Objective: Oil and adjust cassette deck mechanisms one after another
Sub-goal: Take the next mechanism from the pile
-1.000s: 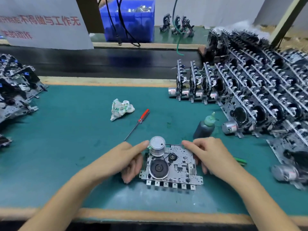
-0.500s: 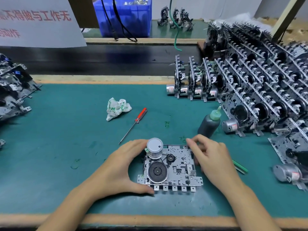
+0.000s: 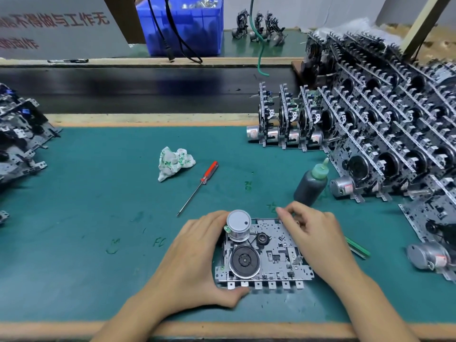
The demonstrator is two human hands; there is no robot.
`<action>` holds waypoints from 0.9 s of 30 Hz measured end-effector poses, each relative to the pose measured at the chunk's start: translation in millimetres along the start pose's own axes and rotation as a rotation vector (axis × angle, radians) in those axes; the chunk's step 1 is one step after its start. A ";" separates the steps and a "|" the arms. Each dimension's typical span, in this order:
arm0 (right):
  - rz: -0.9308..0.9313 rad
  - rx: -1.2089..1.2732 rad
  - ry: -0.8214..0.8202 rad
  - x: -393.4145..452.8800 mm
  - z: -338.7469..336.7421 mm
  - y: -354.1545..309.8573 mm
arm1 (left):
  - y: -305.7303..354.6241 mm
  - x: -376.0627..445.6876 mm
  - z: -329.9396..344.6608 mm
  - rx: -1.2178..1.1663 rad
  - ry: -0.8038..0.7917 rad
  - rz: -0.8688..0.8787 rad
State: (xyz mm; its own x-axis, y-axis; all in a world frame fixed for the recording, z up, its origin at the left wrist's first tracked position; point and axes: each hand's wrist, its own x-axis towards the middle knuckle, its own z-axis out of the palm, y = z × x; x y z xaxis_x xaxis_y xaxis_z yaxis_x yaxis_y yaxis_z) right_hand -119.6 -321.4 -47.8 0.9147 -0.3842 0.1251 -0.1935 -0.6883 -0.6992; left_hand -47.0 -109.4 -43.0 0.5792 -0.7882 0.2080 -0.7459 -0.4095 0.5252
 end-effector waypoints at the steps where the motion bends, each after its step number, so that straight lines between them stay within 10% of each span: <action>1: 0.002 -0.003 0.003 0.2 0.1 0.1 | -0.8 0.7 0.0 -0.004 0.000 0.000; 12: -0.283 -0.157 0.148 -5.3 -18.9 -13.6 | -5.0 -1.5 -3.0 -0.078 -0.081 -0.002; 18: -0.311 -0.412 -0.562 -15.8 -41.7 -22.9 | -7.6 -3.3 -1.1 -0.041 -0.110 0.032; 27: -0.383 -0.550 -0.493 -11.1 -30.4 -35.0 | -5.9 -2.2 -0.5 -0.058 -0.064 0.055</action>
State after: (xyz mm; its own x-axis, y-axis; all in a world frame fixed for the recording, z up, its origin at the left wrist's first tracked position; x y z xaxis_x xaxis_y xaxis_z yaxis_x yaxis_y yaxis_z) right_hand -133.8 -311.8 -3.3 0.9783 0.1630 -0.1280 0.1338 -0.9683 -0.2109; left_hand -43.7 -105.0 -46.1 0.5142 -0.8374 0.1855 -0.7547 -0.3390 0.5617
